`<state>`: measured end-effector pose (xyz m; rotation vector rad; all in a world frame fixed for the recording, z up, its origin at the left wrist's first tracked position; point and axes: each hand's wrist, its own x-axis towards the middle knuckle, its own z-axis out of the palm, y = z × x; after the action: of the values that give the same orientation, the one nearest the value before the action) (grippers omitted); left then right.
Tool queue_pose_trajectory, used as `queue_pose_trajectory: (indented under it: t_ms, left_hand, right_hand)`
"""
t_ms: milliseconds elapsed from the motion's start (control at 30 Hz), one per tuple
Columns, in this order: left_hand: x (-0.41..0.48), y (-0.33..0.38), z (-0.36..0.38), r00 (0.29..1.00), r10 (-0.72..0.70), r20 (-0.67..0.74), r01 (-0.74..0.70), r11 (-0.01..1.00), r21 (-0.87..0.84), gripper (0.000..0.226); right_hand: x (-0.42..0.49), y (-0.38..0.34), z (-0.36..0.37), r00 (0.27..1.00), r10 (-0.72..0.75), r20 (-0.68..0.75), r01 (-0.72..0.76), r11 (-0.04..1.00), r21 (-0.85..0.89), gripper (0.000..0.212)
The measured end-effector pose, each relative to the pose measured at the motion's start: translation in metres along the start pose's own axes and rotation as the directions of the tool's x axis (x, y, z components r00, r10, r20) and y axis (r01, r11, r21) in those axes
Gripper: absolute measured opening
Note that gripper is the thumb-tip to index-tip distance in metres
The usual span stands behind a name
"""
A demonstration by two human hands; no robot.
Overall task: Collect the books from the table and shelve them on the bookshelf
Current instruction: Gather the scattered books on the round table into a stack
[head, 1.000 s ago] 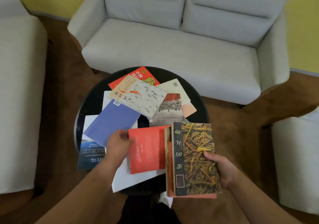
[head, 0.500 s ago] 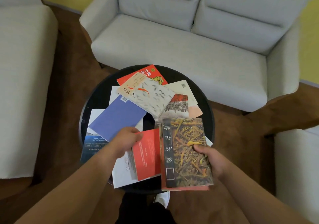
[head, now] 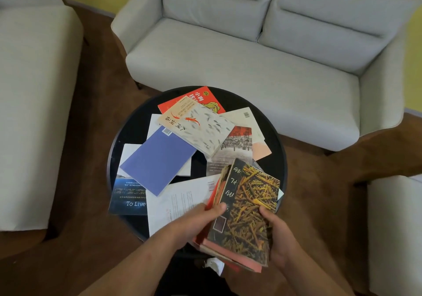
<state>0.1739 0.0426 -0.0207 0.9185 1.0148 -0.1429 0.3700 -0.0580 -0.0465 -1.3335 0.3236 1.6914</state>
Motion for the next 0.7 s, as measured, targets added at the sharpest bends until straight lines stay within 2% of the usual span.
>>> queue_pose_trajectory:
  t_ms: [67,133,200,300,400,467,500,533,600,633,667,700]
  left_hand:
    - [0.003,-0.006,0.005,0.999,0.020,-0.039,-0.024,0.995,-0.102,0.044]
    - [0.005,-0.012,0.007,0.997,0.034,-0.071,-0.045,0.987,-0.153,0.045]
    - [0.004,-0.015,0.012,0.997,0.031,-0.076,-0.046,0.977,-0.210,0.045]
    - [0.005,-0.018,0.019,0.995,0.025,-0.097,-0.046,0.975,-0.218,0.030]
    - [0.001,-0.014,0.020,0.992,0.019,-0.123,-0.031,0.995,-0.098,0.024]
    - [-0.001,-0.009,0.017,0.991,0.028,-0.128,-0.020,0.998,0.063,0.037]
    - [0.000,-0.009,0.013,0.985,0.044,-0.170,-0.007,0.977,0.212,0.048]
    - [0.004,-0.009,0.006,0.959,0.097,-0.267,0.014,0.923,0.384,0.056]
    - [0.011,-0.010,-0.019,0.799,0.354,-0.486,0.104,0.715,0.691,0.059]
    - [0.014,-0.012,-0.033,0.734,0.466,-0.493,0.152,0.595,0.789,0.055]
    - [0.017,-0.014,-0.047,0.727,0.520,-0.447,0.181,0.483,0.857,0.055]
    - [0.019,-0.017,-0.058,0.764,0.515,-0.390,0.206,0.378,0.903,0.058]
  right_hand:
    - [0.002,-0.001,0.002,1.000,-0.005,-0.020,0.006,1.000,0.024,0.037]
    - [0.005,-0.004,-0.003,0.999,-0.013,-0.037,0.013,1.000,-0.001,0.043]
    - [0.009,-0.008,-0.012,0.999,-0.028,-0.042,0.026,0.999,-0.048,0.054]
    - [0.009,-0.017,-0.017,0.997,-0.020,-0.075,0.006,0.983,-0.181,0.063]
    - [0.006,-0.021,-0.019,0.997,0.012,-0.079,-0.031,0.970,-0.241,0.065]
    - [0.004,-0.021,-0.019,0.997,0.032,-0.076,-0.048,0.973,-0.226,0.063]
    - [0.003,-0.018,-0.018,0.997,0.038,-0.071,-0.052,0.976,-0.210,0.062]
    - [0.001,-0.015,-0.017,0.997,0.041,-0.067,-0.054,0.980,-0.194,0.061]
    - [0.000,-0.008,-0.016,0.997,0.040,-0.063,-0.049,0.988,-0.143,0.059]
    - [0.000,-0.006,-0.016,0.997,0.037,-0.062,-0.044,0.992,-0.115,0.059]
    - [0.000,-0.006,-0.016,0.997,0.037,-0.067,-0.044,0.994,-0.095,0.058]
    - [-0.001,-0.006,-0.017,0.997,0.036,-0.073,-0.042,0.996,-0.083,0.057]
